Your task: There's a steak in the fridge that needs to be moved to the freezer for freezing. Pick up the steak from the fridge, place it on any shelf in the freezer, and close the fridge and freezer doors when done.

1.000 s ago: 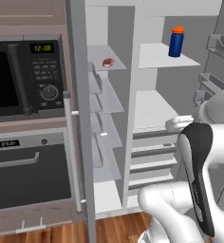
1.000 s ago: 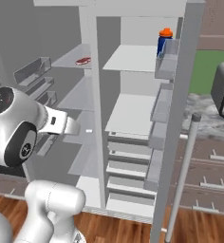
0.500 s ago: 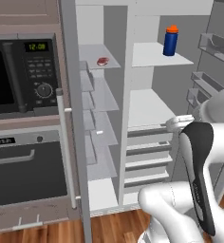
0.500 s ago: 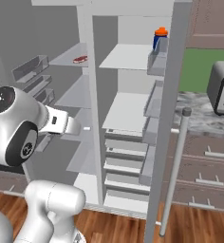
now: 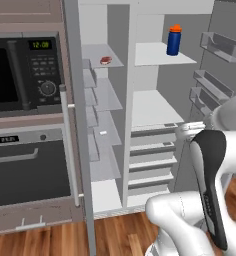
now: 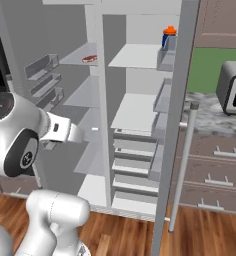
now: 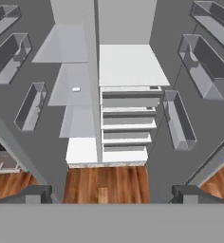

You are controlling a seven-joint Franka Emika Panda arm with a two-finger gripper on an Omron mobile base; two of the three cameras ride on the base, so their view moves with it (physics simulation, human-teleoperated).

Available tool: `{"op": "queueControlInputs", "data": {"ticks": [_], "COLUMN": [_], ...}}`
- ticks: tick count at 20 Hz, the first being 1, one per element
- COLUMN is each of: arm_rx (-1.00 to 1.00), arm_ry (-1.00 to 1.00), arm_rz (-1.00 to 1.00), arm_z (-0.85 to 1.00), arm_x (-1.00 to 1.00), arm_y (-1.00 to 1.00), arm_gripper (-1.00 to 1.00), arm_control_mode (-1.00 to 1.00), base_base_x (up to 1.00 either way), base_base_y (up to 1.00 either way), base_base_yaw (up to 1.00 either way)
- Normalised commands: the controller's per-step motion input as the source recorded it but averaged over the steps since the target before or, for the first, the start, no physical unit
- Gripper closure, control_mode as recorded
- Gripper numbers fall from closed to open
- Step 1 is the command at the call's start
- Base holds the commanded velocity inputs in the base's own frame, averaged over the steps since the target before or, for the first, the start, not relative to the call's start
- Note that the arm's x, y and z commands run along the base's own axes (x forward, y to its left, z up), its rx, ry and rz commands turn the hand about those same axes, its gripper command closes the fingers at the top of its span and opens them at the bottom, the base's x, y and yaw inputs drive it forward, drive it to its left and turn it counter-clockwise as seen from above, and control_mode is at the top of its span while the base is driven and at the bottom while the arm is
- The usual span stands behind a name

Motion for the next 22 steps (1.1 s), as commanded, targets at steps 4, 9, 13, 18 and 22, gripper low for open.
{"op": "queueControlInputs", "data": {"ticks": [4,9,13,18,22], "arm_rx": [0.0,0.0,0.0,0.0,0.0], "arm_ry": [-0.08,-0.23,-0.2,-0.18,-0.11], "arm_rz": [0.0,0.05,0.08,0.13,0.16], "arm_z": [0.0,-0.23,-0.43,-0.27,-0.26], "arm_x": [-0.11,-0.19,-0.01,-0.1,0.08], "arm_y": [-0.45,-0.96,-1.0,-1.0,-0.85], "arm_gripper": [-1.0,-1.0,-1.0,-1.0,-1.0], "arm_control_mode": [-1.0,-1.0,-1.0,-1.0,-1.0], "base_base_x": [0.0,0.0,0.0,0.0,0.0], "base_base_y": [0.0,0.0,0.0,0.0,0.0], "base_base_yaw": [0.0,0.0,0.0,0.0,0.0]}}
